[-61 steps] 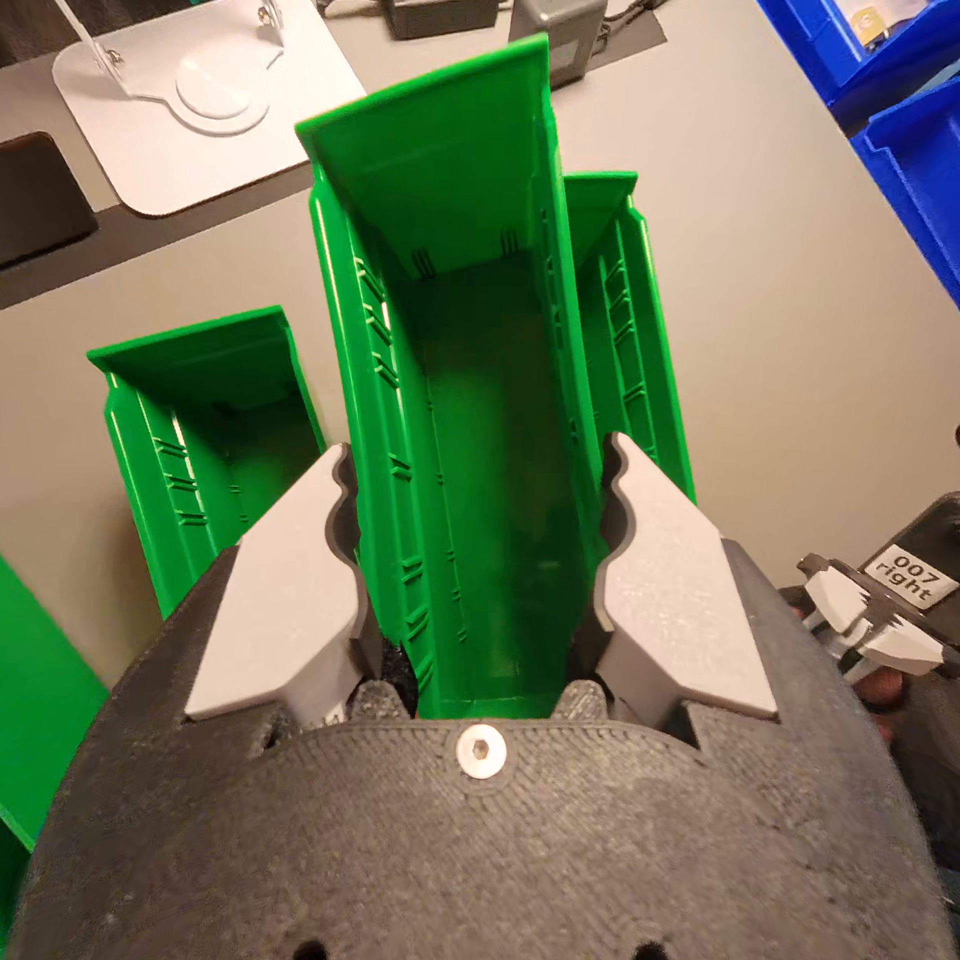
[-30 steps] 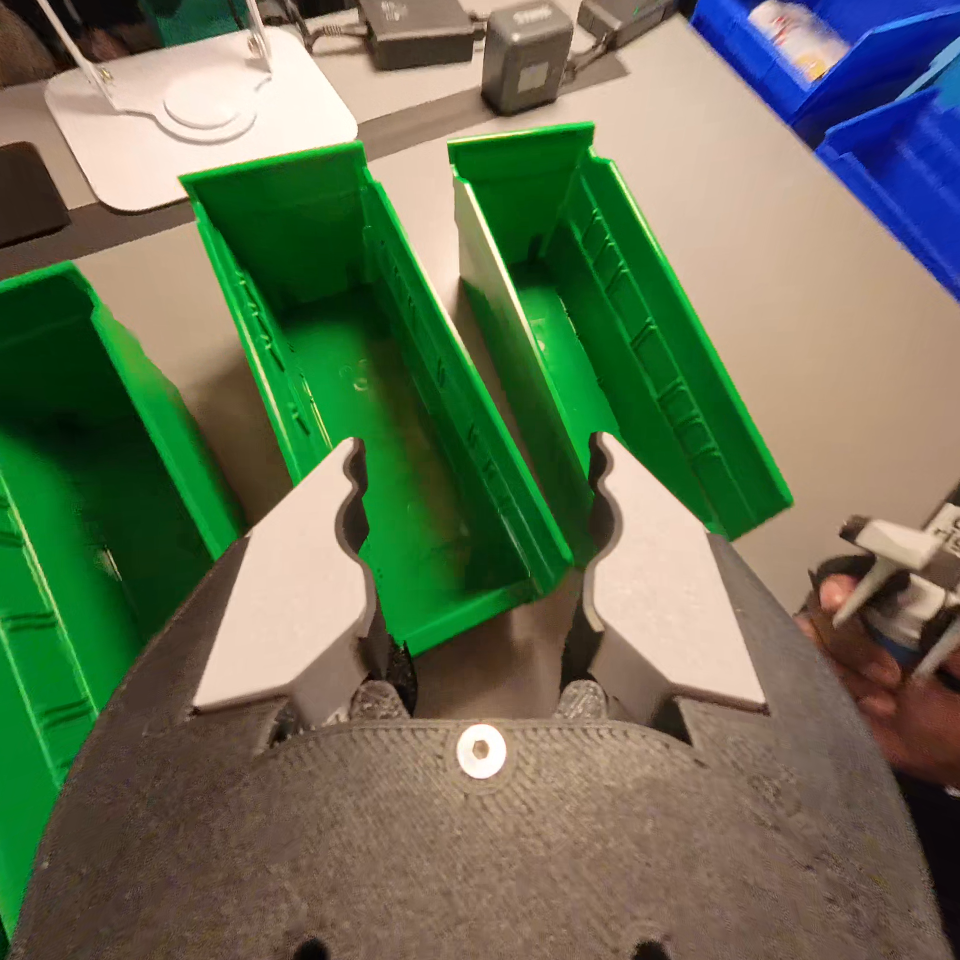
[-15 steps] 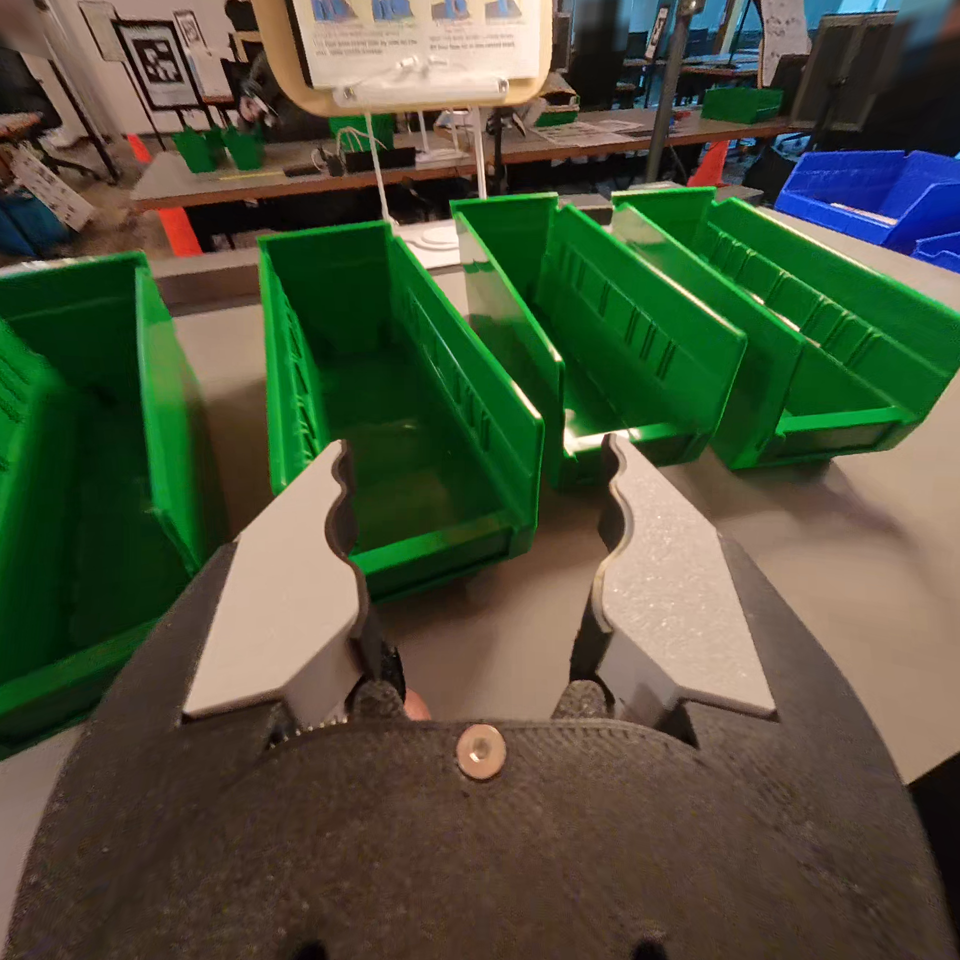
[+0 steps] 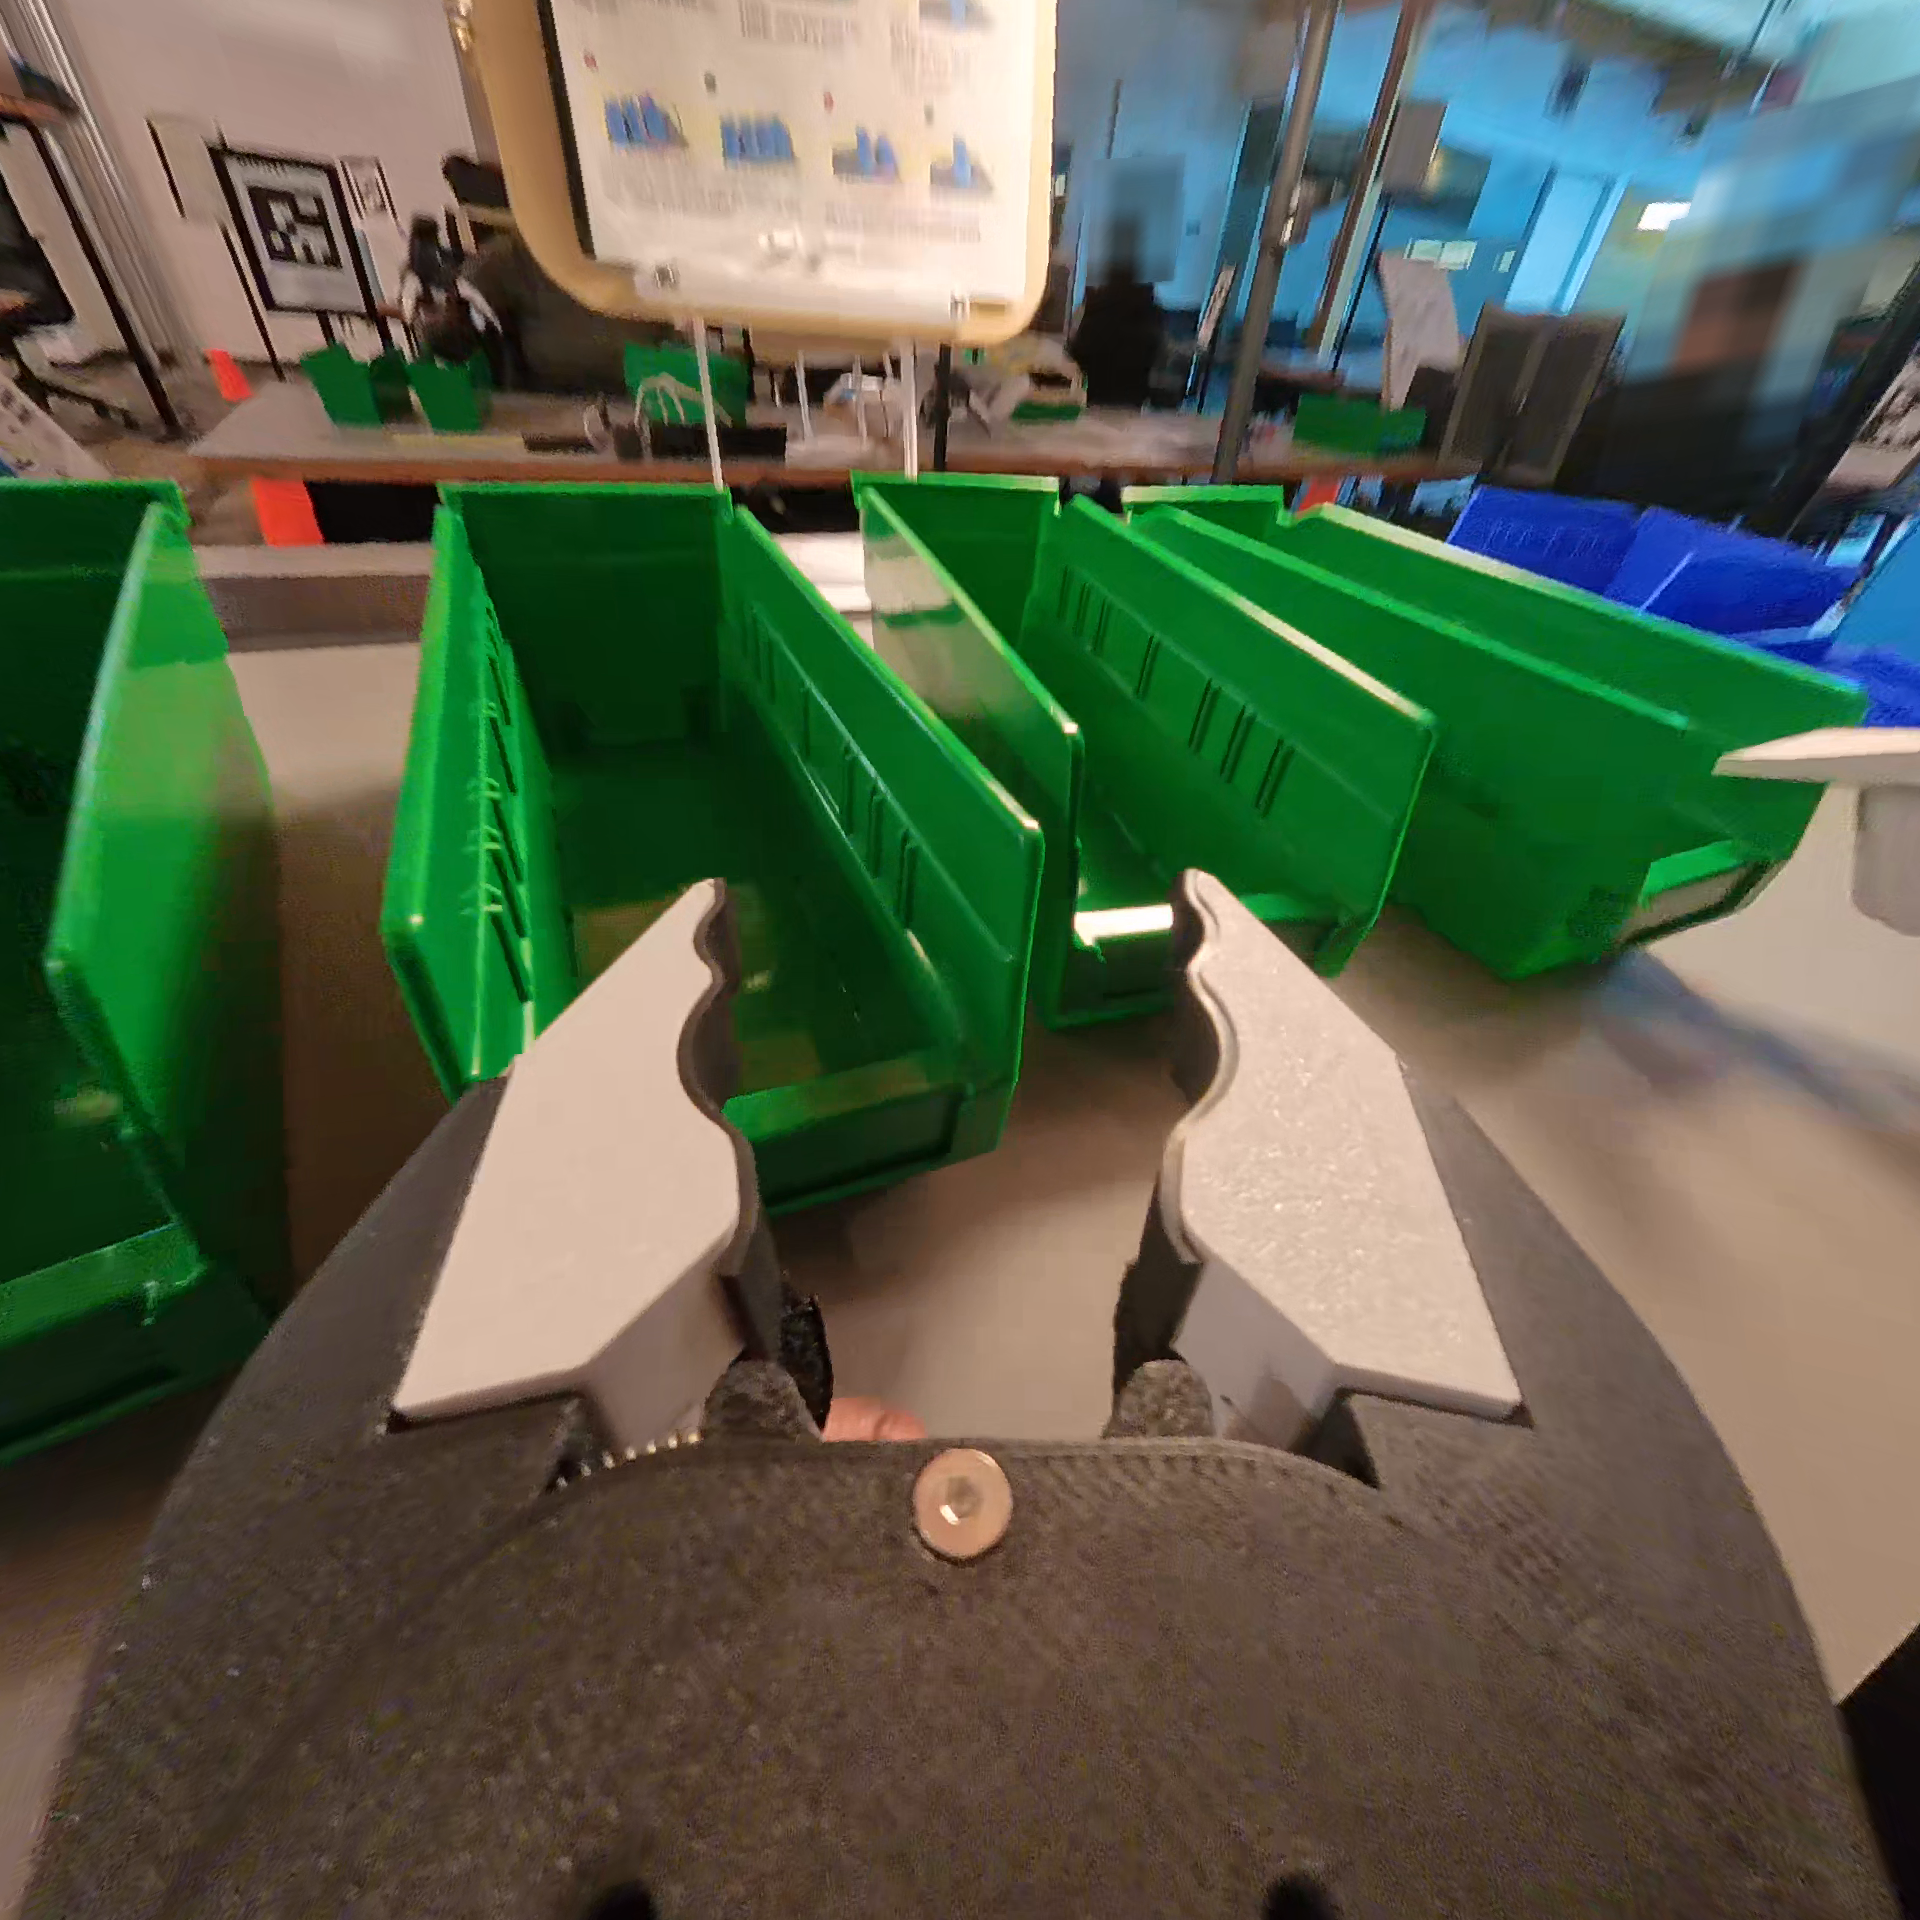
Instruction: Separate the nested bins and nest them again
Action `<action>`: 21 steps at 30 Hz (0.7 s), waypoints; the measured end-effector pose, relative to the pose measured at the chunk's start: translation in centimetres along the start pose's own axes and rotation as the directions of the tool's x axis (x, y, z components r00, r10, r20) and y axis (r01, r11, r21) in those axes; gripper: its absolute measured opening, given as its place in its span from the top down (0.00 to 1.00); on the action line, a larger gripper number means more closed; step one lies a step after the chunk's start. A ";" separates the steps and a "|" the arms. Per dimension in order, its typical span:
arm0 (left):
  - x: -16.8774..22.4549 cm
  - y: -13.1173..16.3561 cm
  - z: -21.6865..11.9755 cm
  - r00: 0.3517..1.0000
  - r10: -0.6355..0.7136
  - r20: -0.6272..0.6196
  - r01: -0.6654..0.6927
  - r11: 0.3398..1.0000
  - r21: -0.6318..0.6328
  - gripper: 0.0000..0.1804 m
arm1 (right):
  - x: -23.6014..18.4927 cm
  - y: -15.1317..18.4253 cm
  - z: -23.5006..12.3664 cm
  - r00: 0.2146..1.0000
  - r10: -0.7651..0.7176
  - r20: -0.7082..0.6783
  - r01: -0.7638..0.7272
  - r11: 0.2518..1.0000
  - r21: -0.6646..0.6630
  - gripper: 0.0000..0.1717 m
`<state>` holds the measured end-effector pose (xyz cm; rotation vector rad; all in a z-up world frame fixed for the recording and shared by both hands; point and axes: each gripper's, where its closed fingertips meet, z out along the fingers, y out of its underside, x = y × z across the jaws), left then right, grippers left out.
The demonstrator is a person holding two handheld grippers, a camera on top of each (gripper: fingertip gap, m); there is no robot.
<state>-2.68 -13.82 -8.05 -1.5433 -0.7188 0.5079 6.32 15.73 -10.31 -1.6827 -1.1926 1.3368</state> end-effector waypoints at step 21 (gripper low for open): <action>-0.1 0.8 -1.0 0.977 -0.190 -0.092 0.186 0.981 -0.051 0.60 | 2.8 -1.2 -4.8 0.982 0.005 -0.188 0.016 0.994 0.109 0.75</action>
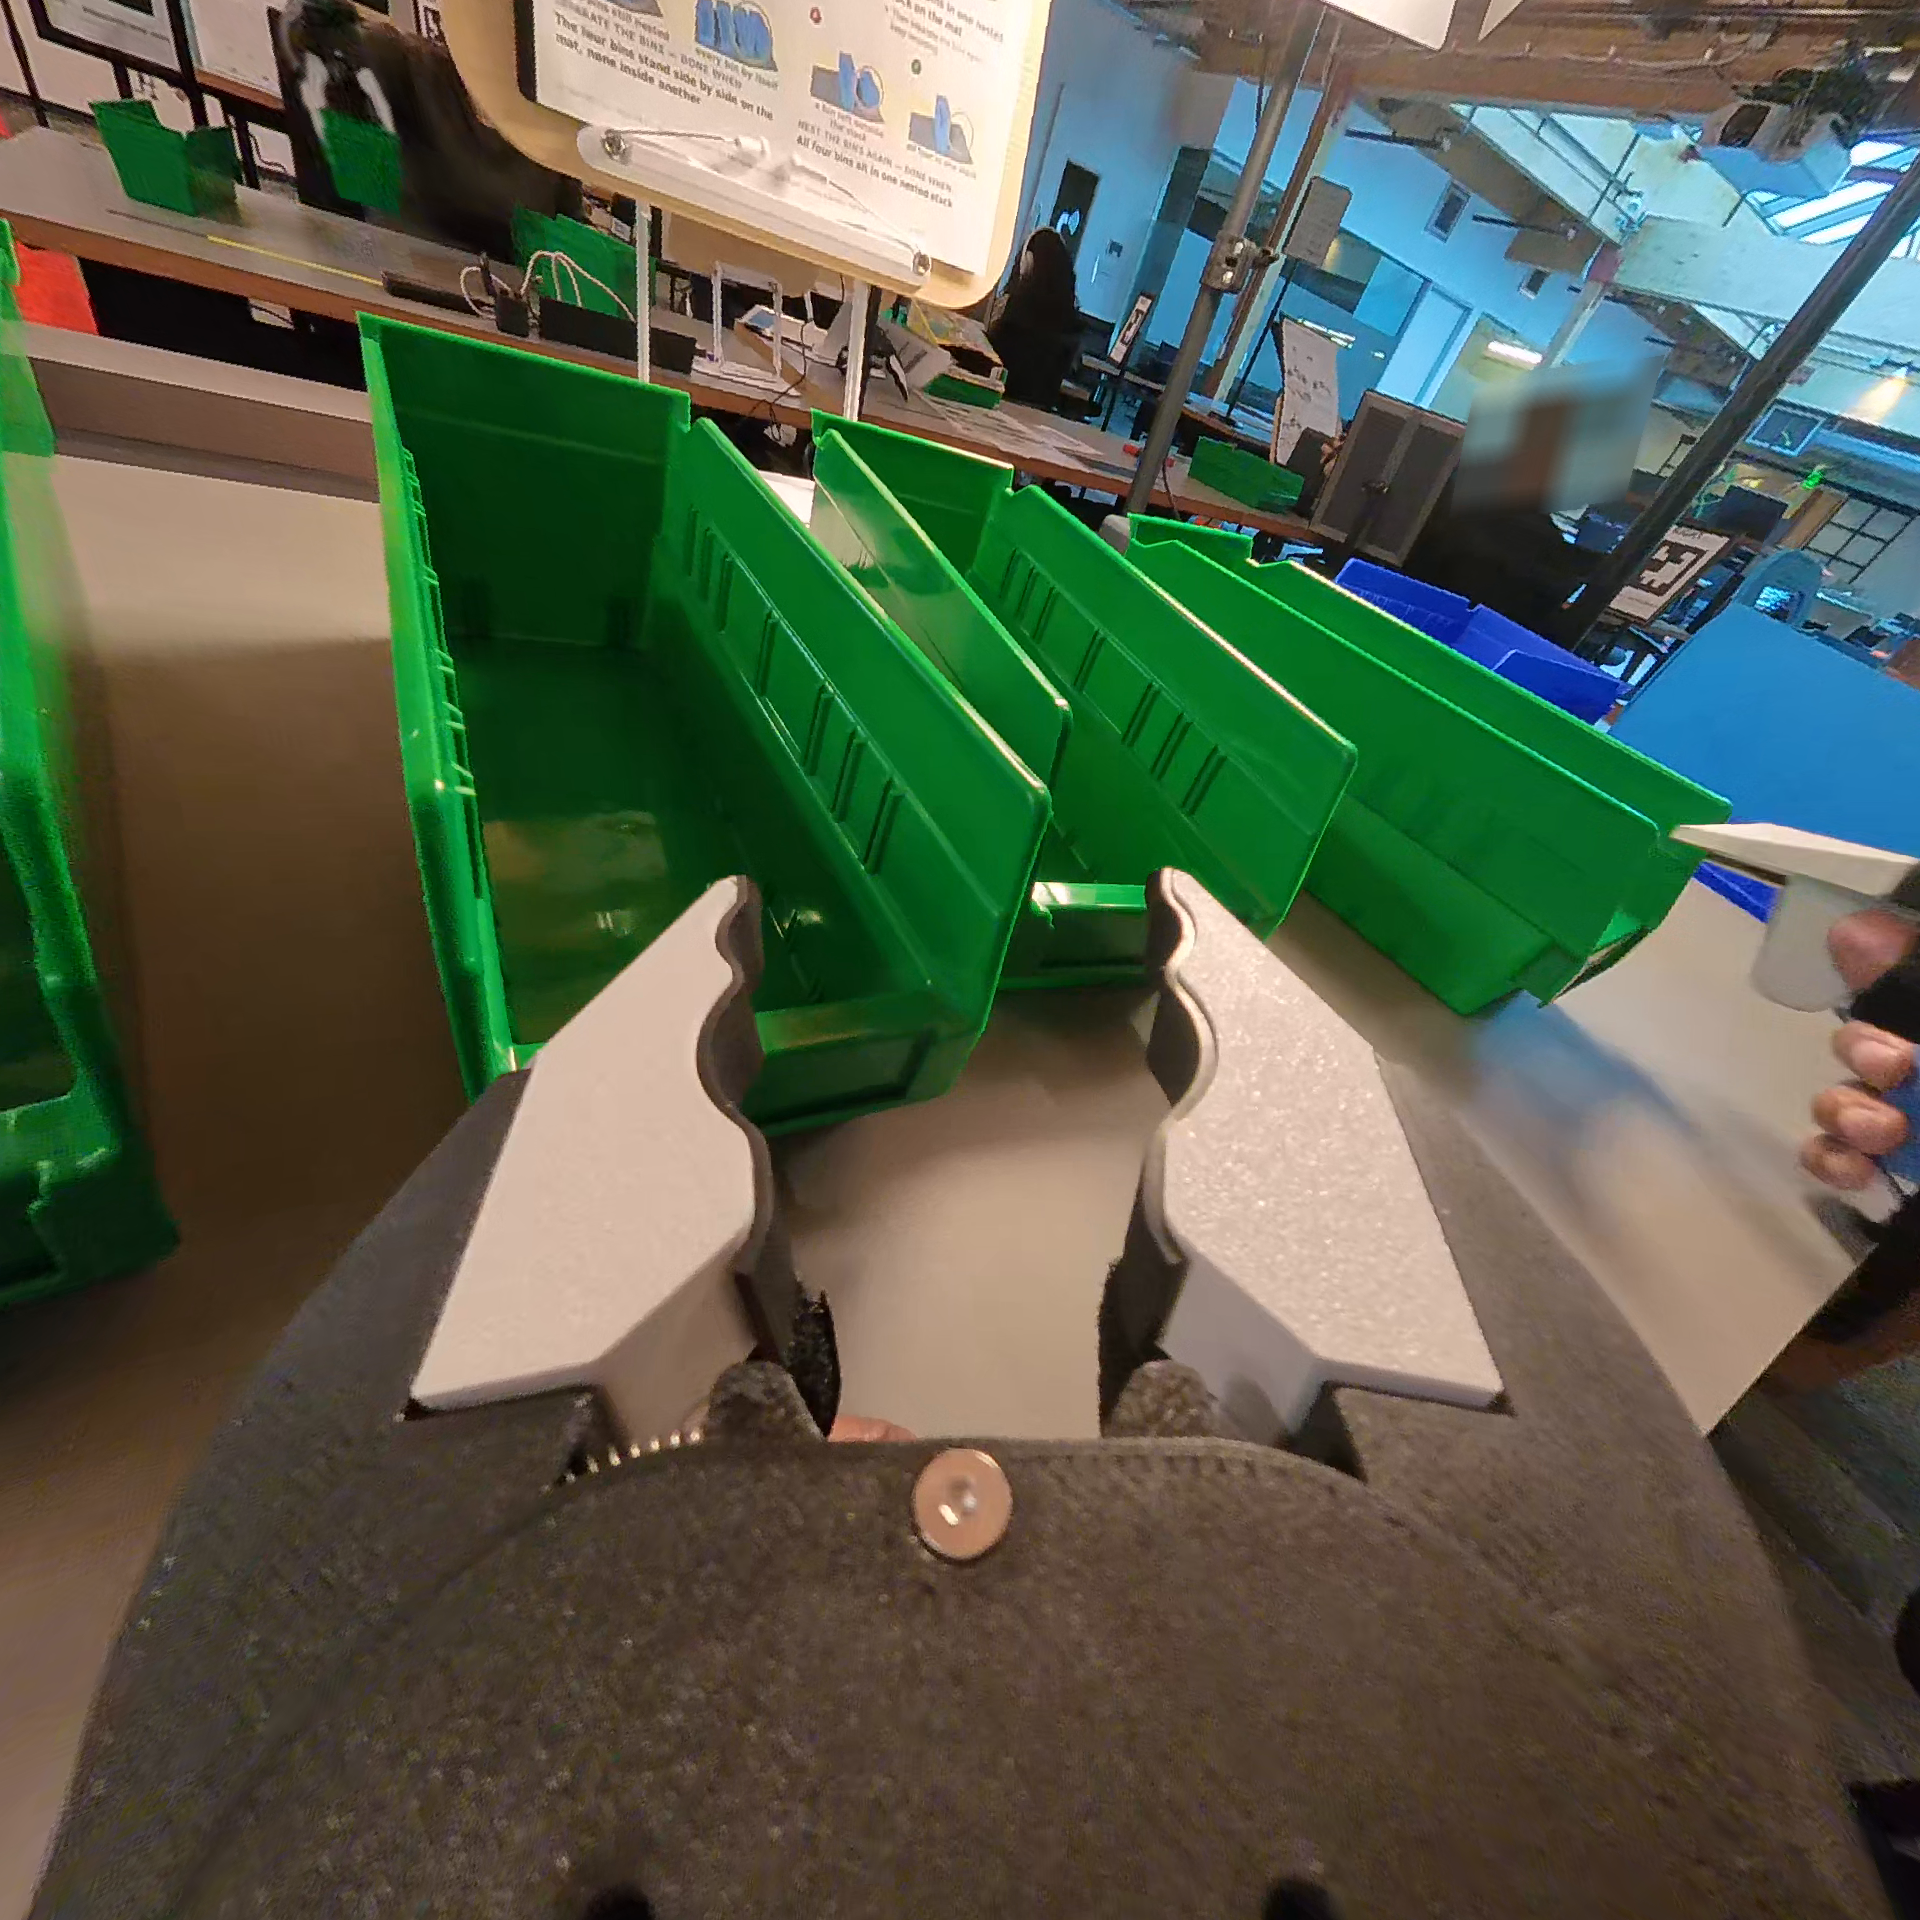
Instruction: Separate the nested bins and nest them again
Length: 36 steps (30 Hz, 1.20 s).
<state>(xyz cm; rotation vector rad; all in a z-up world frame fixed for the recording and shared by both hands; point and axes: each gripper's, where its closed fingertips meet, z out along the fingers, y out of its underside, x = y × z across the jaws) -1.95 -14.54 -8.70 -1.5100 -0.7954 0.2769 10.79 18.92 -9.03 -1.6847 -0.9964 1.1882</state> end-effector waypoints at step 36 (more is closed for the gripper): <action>0.5 0.4 -1.2 0.998 0.052 0.031 -0.052 0.999 -0.010 0.60 | -17.6 5.7 5.0 0.957 -0.094 0.273 0.126 0.986 -0.105 0.96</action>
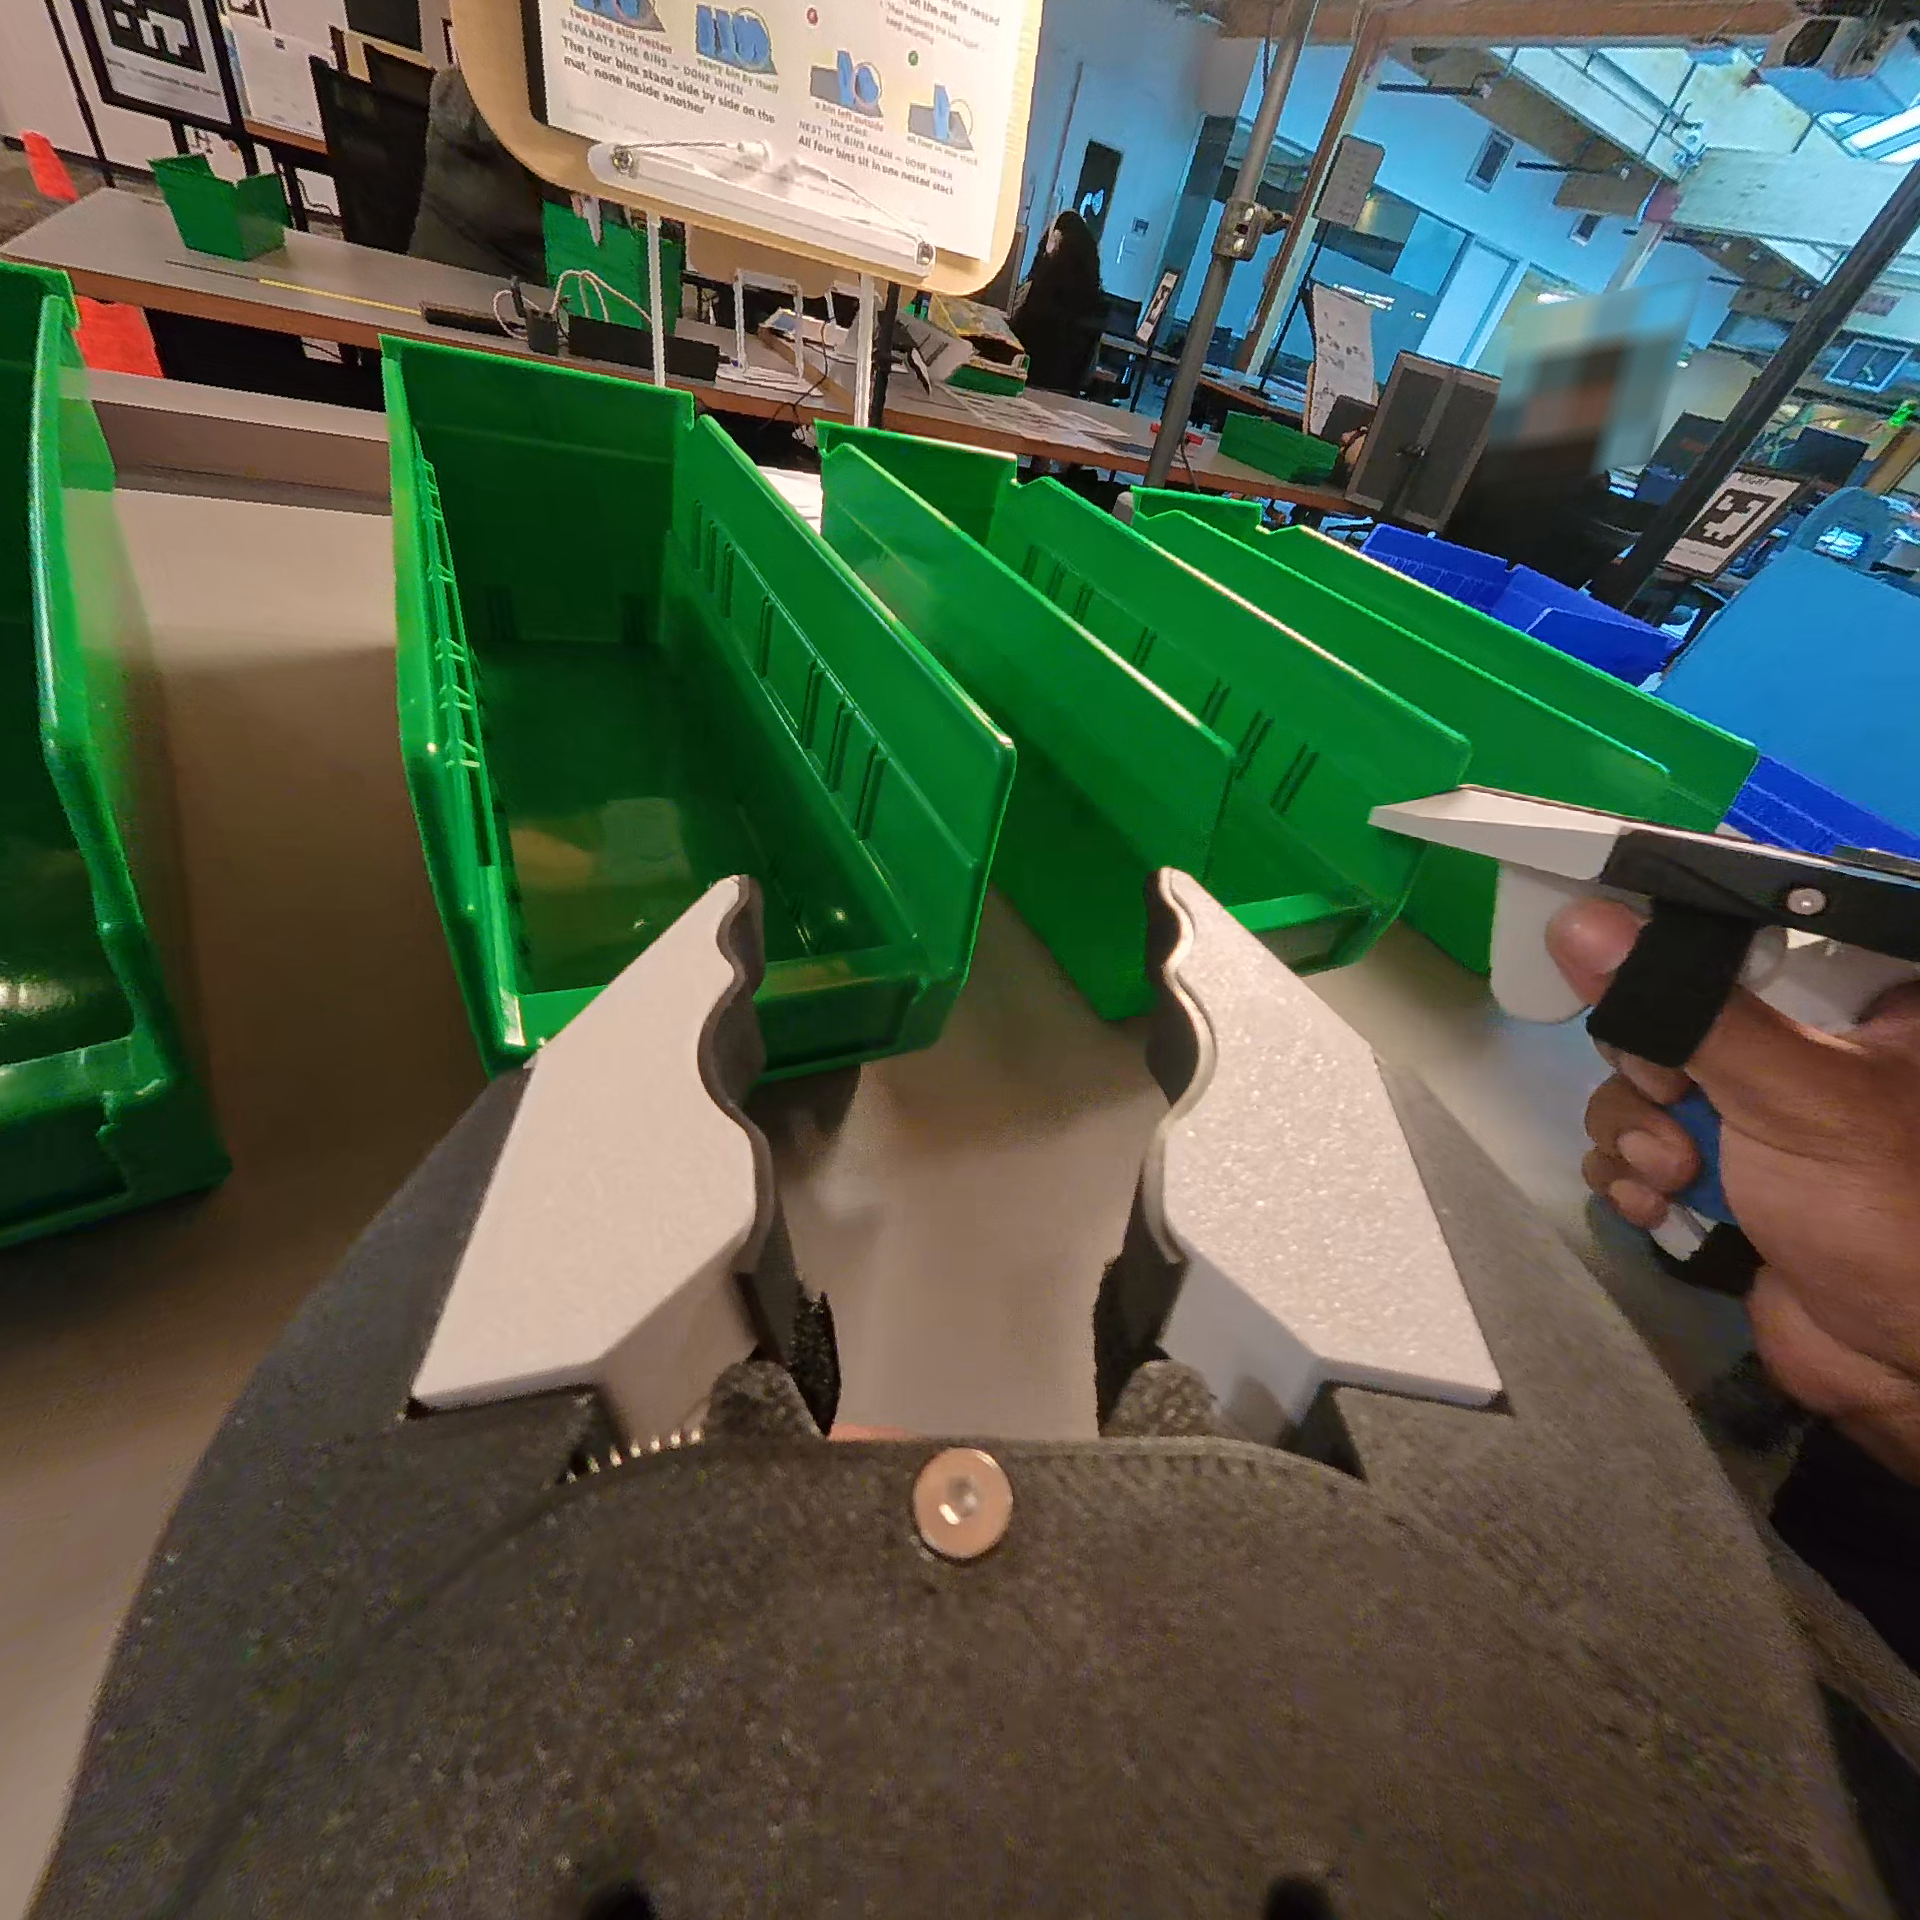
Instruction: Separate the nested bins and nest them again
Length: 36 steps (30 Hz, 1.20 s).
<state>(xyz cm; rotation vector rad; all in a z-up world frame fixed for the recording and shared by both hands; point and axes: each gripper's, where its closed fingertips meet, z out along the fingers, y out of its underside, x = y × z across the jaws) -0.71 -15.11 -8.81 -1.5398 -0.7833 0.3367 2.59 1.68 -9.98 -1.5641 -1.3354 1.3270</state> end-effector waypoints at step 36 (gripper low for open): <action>-17.2 -2.3 -4.7 0.883 -0.153 0.444 0.126 0.988 0.090 0.43 | -0.8 1.3 -6.4 0.984 -0.021 0.180 0.005 0.996 0.085 0.83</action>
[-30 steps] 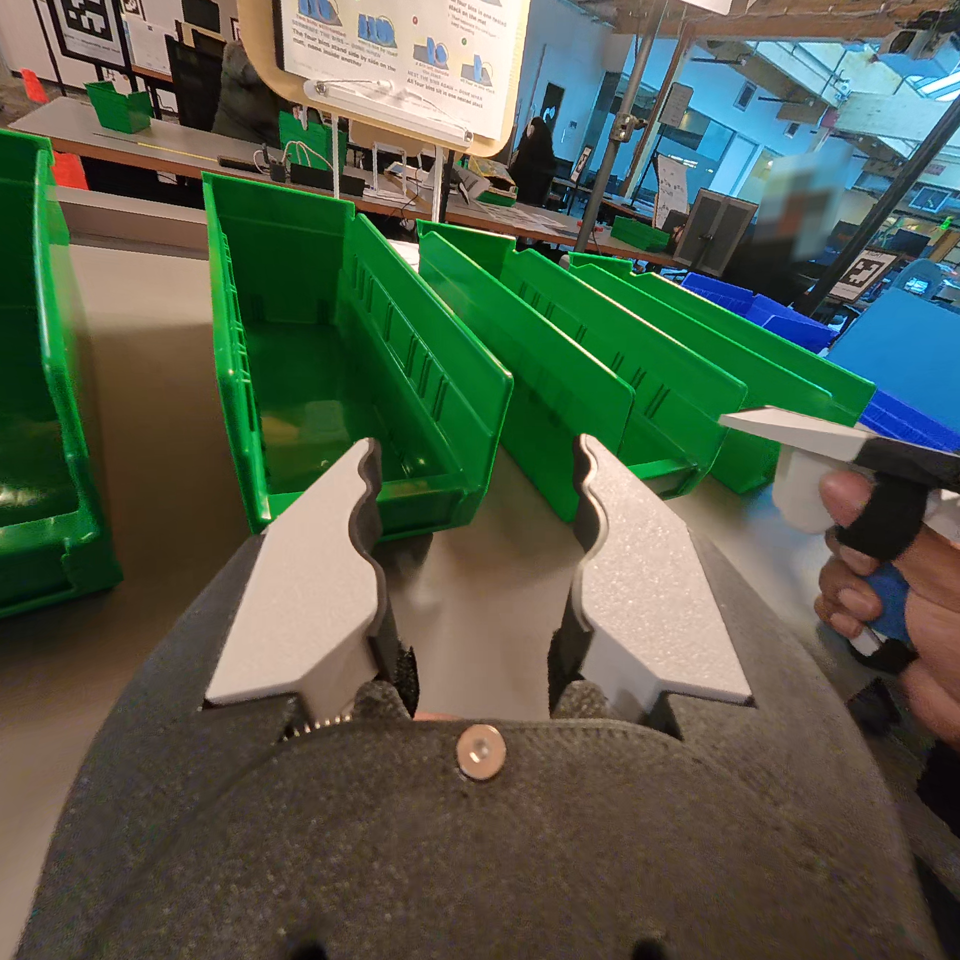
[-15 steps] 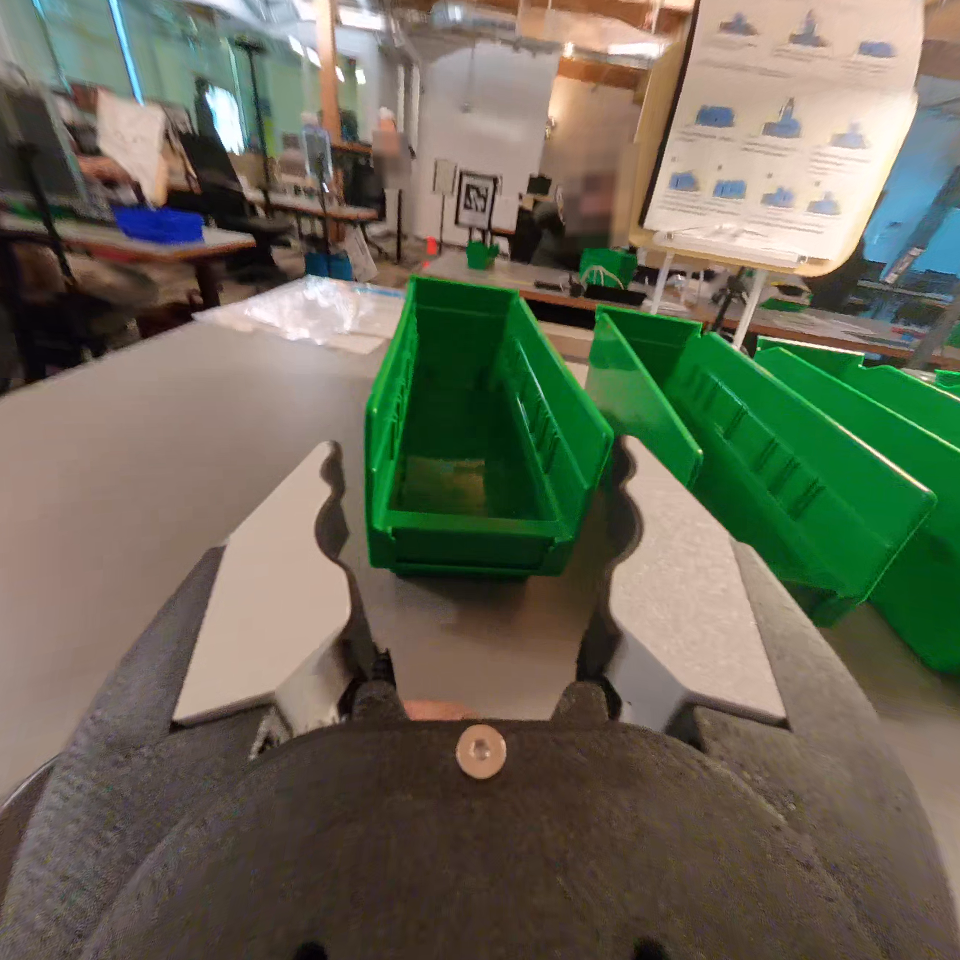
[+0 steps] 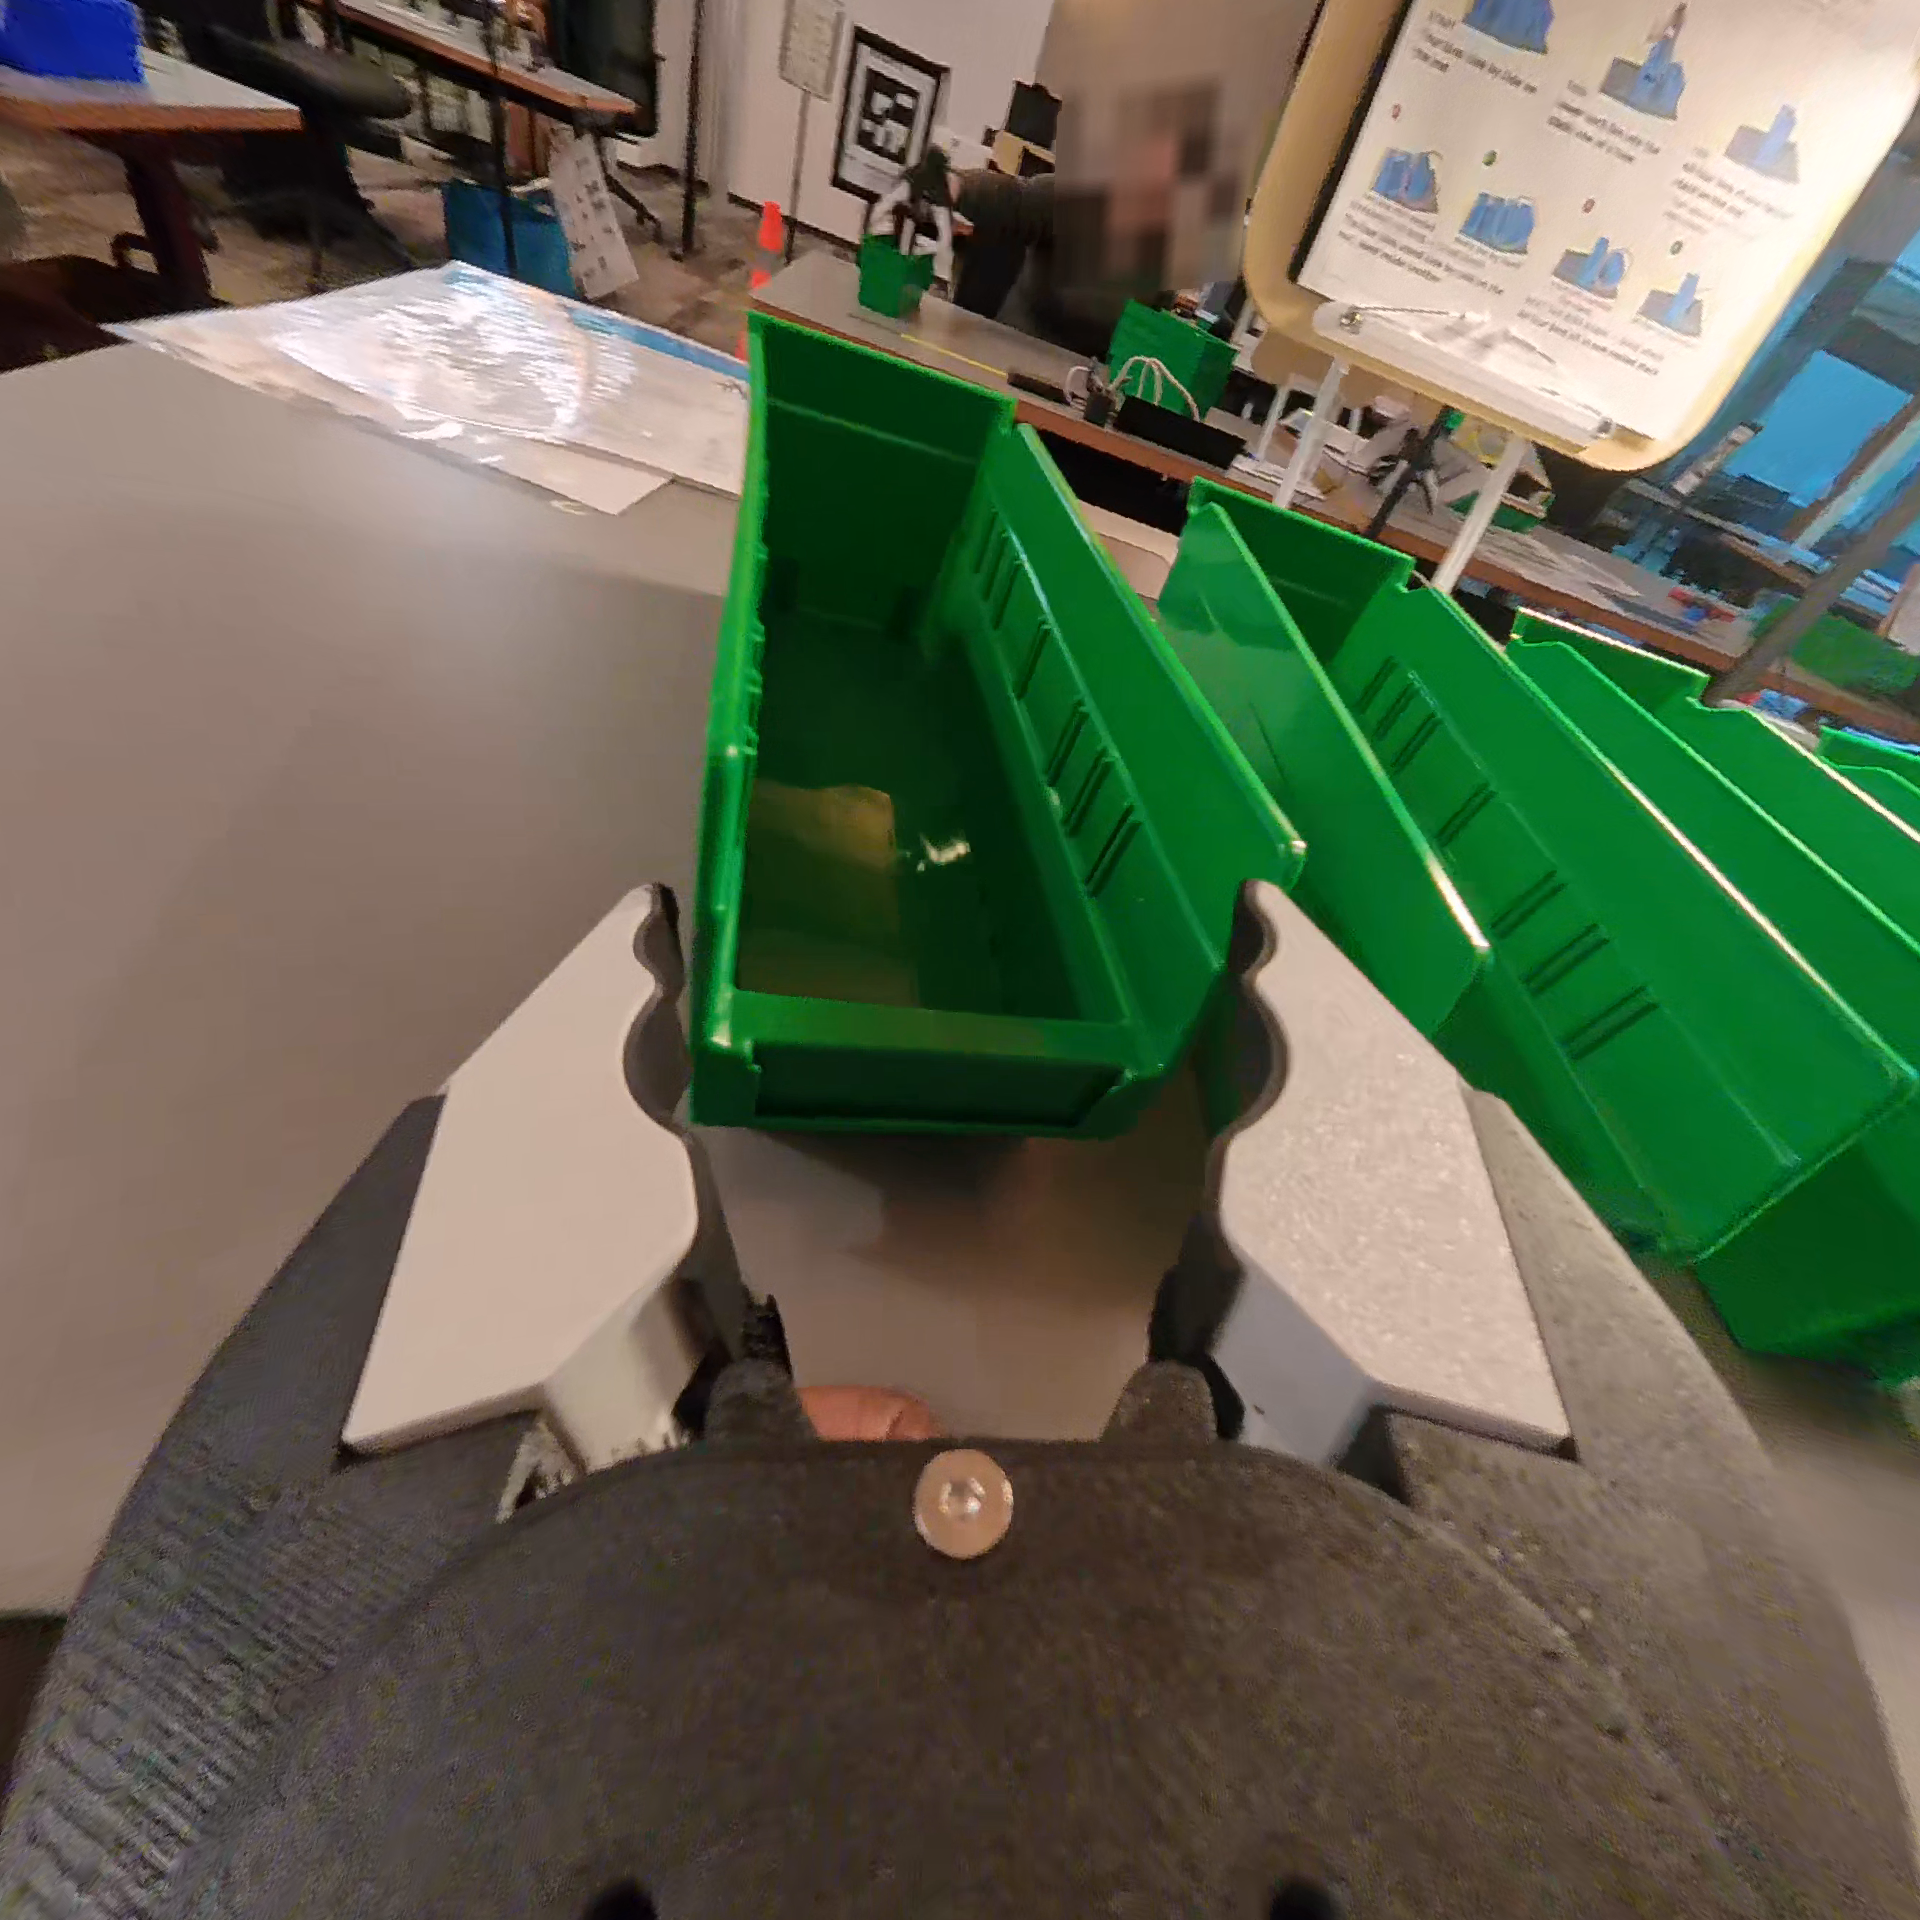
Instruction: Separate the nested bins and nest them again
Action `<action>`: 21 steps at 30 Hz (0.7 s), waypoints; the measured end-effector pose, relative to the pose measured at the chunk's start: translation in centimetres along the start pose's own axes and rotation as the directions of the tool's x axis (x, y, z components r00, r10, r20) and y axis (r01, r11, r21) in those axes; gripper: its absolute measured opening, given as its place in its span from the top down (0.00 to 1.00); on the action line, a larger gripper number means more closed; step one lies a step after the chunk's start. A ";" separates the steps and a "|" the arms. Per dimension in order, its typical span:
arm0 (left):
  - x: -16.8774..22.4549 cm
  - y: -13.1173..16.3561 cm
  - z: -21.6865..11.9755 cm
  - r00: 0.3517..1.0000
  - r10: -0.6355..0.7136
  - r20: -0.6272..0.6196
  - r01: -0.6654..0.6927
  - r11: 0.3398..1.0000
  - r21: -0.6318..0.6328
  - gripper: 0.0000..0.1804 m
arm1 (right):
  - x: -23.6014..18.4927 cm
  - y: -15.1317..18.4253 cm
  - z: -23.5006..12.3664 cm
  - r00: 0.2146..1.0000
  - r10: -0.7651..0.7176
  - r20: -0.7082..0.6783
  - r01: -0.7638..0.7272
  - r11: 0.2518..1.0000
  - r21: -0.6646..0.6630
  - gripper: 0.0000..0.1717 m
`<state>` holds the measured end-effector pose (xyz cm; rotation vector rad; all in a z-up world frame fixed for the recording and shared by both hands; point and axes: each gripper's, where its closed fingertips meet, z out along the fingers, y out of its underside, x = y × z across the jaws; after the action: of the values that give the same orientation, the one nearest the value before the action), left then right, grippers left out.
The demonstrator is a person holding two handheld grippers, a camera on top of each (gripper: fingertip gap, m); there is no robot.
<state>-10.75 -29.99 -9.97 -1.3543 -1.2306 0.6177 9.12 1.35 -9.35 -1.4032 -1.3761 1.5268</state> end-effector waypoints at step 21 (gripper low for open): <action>1.3 -1.1 0.0 0.970 0.195 0.143 -0.203 0.978 0.039 0.27 | -0.3 -0.1 -0.3 0.998 0.028 0.053 -0.029 1.000 0.012 0.84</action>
<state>-10.67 -29.05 -8.56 -1.4197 -1.1871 0.8930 9.45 1.22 -9.15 -1.3892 -1.3808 1.5984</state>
